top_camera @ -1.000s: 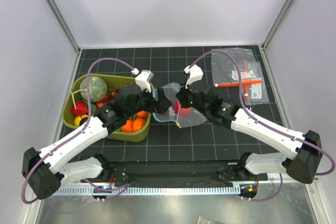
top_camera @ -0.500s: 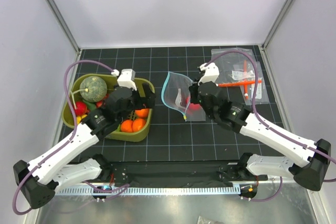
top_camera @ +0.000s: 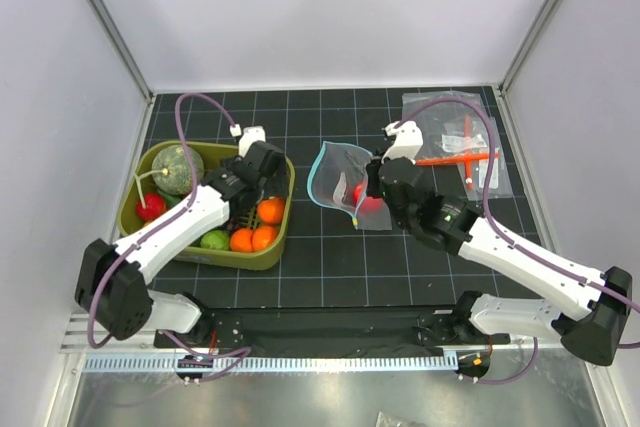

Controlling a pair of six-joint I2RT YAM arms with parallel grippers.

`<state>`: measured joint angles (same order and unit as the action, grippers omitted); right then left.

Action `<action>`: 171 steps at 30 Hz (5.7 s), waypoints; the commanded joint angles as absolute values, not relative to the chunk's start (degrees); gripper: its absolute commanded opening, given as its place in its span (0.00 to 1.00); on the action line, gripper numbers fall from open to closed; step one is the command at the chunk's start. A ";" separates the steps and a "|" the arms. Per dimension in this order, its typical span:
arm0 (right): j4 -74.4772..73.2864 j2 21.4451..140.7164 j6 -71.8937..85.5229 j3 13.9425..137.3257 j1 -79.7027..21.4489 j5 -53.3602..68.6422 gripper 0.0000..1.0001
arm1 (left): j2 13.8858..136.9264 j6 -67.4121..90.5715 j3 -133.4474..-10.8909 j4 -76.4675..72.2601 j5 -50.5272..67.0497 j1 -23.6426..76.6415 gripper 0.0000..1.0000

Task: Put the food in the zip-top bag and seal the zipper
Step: Pick up the fake fruit from the bin, then place the fake fruit in the zipper food storage bag, then pick up the fake fruit from the bin.

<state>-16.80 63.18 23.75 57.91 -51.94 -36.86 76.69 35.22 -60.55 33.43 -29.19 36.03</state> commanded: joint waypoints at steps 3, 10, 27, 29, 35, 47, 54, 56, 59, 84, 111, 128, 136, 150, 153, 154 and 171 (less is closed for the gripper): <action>-14.68 61.70 24.17 57.39 -52.12 -39.90 0.01 | 80.15 35.60 -61.00 33.23 -22.71 31.30 1.00; -14.68 62.84 24.43 57.57 -52.21 -39.46 0.02 | 89.29 35.16 -60.65 28.48 -13.12 27.26 1.00; -14.41 62.40 24.52 57.39 -52.12 -38.76 0.04 | 90.64 35.95 -59.34 25.93 -8.43 24.08 0.48; -14.24 62.32 24.52 57.22 -52.12 -38.93 0.04 | 87.12 36.30 -57.84 25.14 -9.66 24.17 0.41; -14.41 62.32 24.43 57.39 -52.21 -38.06 0.04 | 72.18 37.00 -53.27 23.03 -12.83 25.40 0.27; -14.06 62.58 24.26 57.39 -52.12 -37.53 0.04 | 52.75 37.09 -45.80 16.53 -12.40 27.33 0.22; -13.62 64.07 24.43 57.48 -52.12 -35.34 0.04 | 49.22 37.35 -44.74 13.62 -7.82 27.86 0.23; -13.62 65.47 24.61 57.83 -52.21 -33.85 0.04 | 49.13 37.44 -44.65 13.62 -8.17 27.86 0.23; -14.41 66.88 25.13 58.88 -52.12 -31.30 0.04 | 48.78 37.62 -44.74 13.62 -7.74 27.86 0.23; -12.92 62.59 30.58 56.87 -52.12 -26.28 0.03 | 71.88 38.41 -65.82 8.88 -17.39 47.19 0.20; -12.39 55.29 33.66 52.47 -52.03 -36.91 0.03 | 58.81 29.01 -61.52 17.12 -27.50 50.19 1.00; -11.52 56.07 31.82 51.94 -52.03 -39.20 0.05 | 57.56 42.02 -52.39 44.39 -49.84 47.82 1.00; -11.51 55.99 31.55 51.86 -52.03 -39.55 0.06 | 65.21 39.11 -50.72 37.71 -31.94 39.65 1.00; -11.16 56.69 31.20 51.77 -52.12 -39.29 0.06 | 72.94 38.94 -49.57 34.01 -24.26 33.49 1.00; -11.07 56.69 31.20 51.77 -52.03 -39.11 0.06 | 74.70 39.37 -48.96 33.58 -22.42 32.88 1.00; -10.99 56.60 31.29 51.59 -51.94 -39.20 0.06 | 74.88 39.64 -47.74 32.53 -21.72 32.52 1.00; -10.81 55.99 31.55 51.42 -52.03 -38.76 0.07 | 76.04 42.44 -40.88 29.62 -13.71 27.95 0.96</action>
